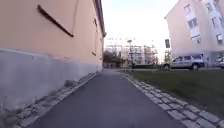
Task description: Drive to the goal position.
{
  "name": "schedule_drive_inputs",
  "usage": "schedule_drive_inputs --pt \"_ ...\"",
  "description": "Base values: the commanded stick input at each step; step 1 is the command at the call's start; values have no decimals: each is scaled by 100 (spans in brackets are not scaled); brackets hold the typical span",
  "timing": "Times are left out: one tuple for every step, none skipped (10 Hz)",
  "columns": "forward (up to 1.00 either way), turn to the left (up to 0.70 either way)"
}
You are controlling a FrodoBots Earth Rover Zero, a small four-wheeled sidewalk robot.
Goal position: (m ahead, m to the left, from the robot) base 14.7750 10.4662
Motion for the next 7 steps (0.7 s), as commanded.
schedule_drive_inputs --pt "50 0" --pt "50 0" --pt "50 0" --pt "50 0" --pt "50 0" --pt "50 0" --pt "50 0"
